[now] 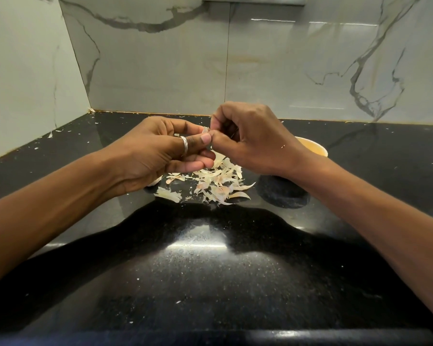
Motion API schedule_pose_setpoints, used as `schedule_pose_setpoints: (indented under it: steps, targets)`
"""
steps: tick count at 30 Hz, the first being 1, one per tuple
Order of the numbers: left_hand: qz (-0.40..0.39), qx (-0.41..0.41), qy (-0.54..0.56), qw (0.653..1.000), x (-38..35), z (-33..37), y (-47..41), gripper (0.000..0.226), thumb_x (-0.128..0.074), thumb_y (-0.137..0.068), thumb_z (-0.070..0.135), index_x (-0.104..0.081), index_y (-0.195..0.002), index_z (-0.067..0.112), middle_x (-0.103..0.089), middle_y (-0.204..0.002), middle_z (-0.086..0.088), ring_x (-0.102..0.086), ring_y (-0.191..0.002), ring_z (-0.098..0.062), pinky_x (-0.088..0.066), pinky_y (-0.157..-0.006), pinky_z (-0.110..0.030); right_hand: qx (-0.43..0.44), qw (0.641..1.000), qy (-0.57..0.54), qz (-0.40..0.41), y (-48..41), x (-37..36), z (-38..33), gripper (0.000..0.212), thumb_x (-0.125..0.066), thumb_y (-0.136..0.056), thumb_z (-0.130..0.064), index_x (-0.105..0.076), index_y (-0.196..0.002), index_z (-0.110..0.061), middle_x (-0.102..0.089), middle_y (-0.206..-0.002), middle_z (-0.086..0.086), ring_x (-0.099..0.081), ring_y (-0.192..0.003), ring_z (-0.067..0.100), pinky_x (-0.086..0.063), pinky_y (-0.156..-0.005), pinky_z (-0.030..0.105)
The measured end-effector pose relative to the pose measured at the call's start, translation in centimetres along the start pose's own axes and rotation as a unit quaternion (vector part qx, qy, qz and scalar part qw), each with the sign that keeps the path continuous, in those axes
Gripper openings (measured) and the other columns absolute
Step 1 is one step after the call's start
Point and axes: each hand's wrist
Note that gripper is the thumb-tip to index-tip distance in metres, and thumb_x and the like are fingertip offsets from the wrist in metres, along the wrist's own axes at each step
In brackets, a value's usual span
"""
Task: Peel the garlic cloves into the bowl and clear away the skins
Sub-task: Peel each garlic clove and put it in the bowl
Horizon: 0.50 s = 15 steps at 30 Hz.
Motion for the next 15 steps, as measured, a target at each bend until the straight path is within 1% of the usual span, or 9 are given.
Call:
schedule_pose_setpoints:
  steps: [4, 9, 13, 15]
  targets:
    - [-0.016, 0.013, 0.025, 0.999, -0.02, -0.18, -0.03, 0.044, -0.068, -0.080, 0.016, -0.063, -0.121, -0.001, -0.075, -0.097, -0.020, -0.075, -0.075, -0.015, -0.059, -0.060, -0.017, -0.005, 1.000, -0.004, -0.005, 0.01, 0.11, -0.20, 0.015, -0.071, -0.094, -0.027, -0.063, -0.086, -0.017, -0.055, -0.066, -0.019, -0.055, -0.059, 0.003, -0.039, -0.054, 0.012]
    - [-0.027, 0.022, 0.043, 0.998, 0.02, -0.20, -0.06, 0.040, -0.066, -0.082, 0.015, -0.064, -0.119, 0.000, -0.075, -0.099, -0.020, -0.076, -0.082, -0.019, -0.060, -0.062, -0.018, 0.003, 1.000, -0.006, 0.002, 0.00, 0.15, -0.36, 0.013, -0.068, -0.093, -0.026, -0.063, -0.085, -0.017, -0.057, -0.066, -0.017, -0.058, -0.063, 0.008, -0.043, -0.052, 0.017]
    - [0.002, 0.008, 0.077, 0.997, 0.57, 0.09, -0.29, 0.035, -0.065, -0.085, 0.017, -0.065, -0.118, 0.005, -0.076, -0.098, -0.015, -0.076, -0.085, -0.018, -0.061, -0.065, -0.020, 0.011, 1.000, 0.006, 0.004, 0.04, 0.10, -0.32, 0.009, -0.069, -0.090, -0.018, -0.062, -0.084, -0.016, -0.055, -0.066, -0.018, -0.056, -0.063, 0.008, -0.040, -0.053, 0.016]
    - [0.017, 0.000, 0.094, 0.995, 0.92, 0.33, -0.42, 0.033, -0.064, -0.085, 0.019, -0.065, -0.116, 0.008, -0.077, -0.101, -0.015, -0.077, -0.086, -0.017, -0.061, -0.068, -0.021, 0.012, 1.000, 0.005, 0.004, 0.03, 0.17, -0.33, 0.010, -0.071, -0.091, -0.018, -0.063, -0.084, -0.014, -0.055, -0.066, -0.016, -0.057, -0.064, 0.012, -0.041, -0.052, 0.016]
Point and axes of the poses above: each hand's wrist, its own y-axis away from the middle knuckle, its own x-axis out of the back of the hand, z = x × y
